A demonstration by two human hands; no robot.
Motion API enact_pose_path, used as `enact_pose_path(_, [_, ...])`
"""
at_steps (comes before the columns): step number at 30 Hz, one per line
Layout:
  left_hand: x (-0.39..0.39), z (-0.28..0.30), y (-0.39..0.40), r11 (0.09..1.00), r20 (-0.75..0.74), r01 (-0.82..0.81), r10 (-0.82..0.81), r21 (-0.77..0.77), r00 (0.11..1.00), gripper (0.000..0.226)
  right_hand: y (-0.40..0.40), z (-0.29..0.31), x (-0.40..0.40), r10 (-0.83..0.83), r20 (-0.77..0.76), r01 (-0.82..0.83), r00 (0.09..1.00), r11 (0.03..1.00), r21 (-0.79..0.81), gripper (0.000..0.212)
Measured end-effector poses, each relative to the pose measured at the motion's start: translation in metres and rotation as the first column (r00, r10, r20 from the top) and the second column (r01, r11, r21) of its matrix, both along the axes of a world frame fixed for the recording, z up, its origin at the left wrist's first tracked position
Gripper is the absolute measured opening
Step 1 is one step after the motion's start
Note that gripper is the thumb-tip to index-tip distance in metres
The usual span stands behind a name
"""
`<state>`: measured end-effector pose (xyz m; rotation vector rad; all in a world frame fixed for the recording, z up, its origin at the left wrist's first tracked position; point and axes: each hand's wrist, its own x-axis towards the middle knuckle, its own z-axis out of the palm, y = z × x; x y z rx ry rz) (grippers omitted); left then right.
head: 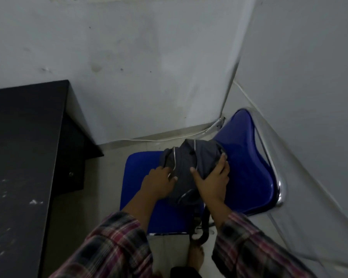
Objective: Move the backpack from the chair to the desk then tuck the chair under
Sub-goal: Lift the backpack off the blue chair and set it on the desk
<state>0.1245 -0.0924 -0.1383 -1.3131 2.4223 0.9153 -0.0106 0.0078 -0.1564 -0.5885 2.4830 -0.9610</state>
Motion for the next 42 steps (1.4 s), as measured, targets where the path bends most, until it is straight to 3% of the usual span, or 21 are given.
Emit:
enact_pose_path(4, [0.031,-0.003,0.003,0.999,0.037,0.003,-0.005,0.044,0.999,0.047,-0.02,0.003,0.001,-0.067,0.078,0.071,0.995,0.996,-0.051,0.107])
enact_pose_path(7, [0.05,-0.004,0.0,0.998,0.056,-0.041,0.038,0.052,0.998,0.05,-0.034,0.011,0.002,-0.023,0.065,0.021,0.998,0.999,0.043,0.095])
enact_pose_path(11, [0.064,0.0,-0.01,0.991,0.031,-0.127,0.126,0.05,0.992,0.056,-0.062,0.024,0.007,0.302,-0.067,-0.276,0.951,0.926,0.256,0.057])
enact_pose_path(13, [0.069,0.005,-0.015,0.98,0.009,-0.186,0.185,0.068,0.983,0.058,-0.079,0.037,0.012,0.378,-0.086,-0.349,0.922,0.907,0.236,0.054])
enact_pose_path(18, [0.068,0.02,-0.035,0.895,-0.077,-0.402,0.422,0.193,0.903,0.058,-0.117,0.079,0.022,0.387,-0.134,-0.383,0.912,0.922,0.057,0.052])
enact_pose_path(24, [0.075,0.034,-0.032,0.559,-0.037,-0.651,0.773,0.513,0.634,0.078,-0.164,0.142,0.042,0.393,-0.204,-0.424,0.896,0.894,-0.141,0.045])
enact_pose_path(26, [0.083,0.04,-0.025,0.344,0.033,-0.69,0.882,0.637,0.47,0.084,-0.178,0.167,0.053,0.411,-0.232,-0.462,0.881,0.854,-0.239,0.042])
enact_pose_path(29, [0.09,0.048,-0.022,0.002,0.172,-0.593,0.956,0.805,0.237,0.098,-0.2,0.204,0.069,0.41,-0.264,-0.484,0.873,0.797,-0.362,0.04])
enact_pose_path(32, [0.087,0.059,-0.032,-0.238,0.262,-0.297,0.964,0.925,0.041,0.119,-0.22,0.238,0.093,0.438,-0.259,-0.508,0.861,0.717,-0.477,0.04])
enact_pose_path(34, [0.084,0.071,-0.044,-0.269,0.268,-0.018,0.962,0.963,-0.056,0.131,-0.231,0.257,0.111,0.463,-0.278,-0.536,0.842,0.658,-0.528,0.039])
enact_pose_path(37, [0.088,0.097,-0.07,-0.172,0.259,0.309,0.929,0.935,-0.266,0.134,-0.247,0.28,0.136,0.494,-0.297,-0.564,0.818,0.583,-0.585,0.039])
enact_pose_path(40, [0.099,0.126,-0.097,-0.048,0.3,0.462,0.819,0.886,-0.489,0.125,-0.261,0.294,0.16,0.542,-0.297,-0.589,0.786,0.514,-0.623,0.041])
enact_pose_path(42, [0.113,0.137,-0.114,0.022,0.304,0.484,0.754,0.875,-0.582,0.119,-0.275,0.298,0.177,0.565,-0.301,-0.601,0.769,0.476,-0.642,0.04])
